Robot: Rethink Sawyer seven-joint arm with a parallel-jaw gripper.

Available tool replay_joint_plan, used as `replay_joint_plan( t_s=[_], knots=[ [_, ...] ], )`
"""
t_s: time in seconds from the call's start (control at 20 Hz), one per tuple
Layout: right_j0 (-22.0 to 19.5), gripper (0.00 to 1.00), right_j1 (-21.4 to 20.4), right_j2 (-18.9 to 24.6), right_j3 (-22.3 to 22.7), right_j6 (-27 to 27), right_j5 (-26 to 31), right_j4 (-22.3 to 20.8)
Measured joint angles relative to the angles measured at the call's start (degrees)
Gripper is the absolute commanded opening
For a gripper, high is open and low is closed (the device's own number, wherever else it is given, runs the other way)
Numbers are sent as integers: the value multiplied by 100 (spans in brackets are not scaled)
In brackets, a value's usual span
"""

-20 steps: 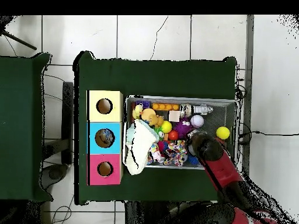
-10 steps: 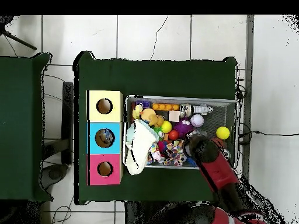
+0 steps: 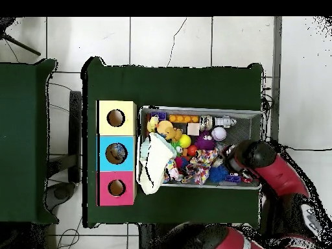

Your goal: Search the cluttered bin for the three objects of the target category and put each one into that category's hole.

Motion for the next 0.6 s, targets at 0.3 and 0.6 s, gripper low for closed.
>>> replay_joint_plan(
  t_s=[0.3,0.6],
  knots=[
    [-354,0,-59,-126,-1130,0,966,-834],
    [-651,0,-123,-36,-1670,0,972,-1039]
  ],
)
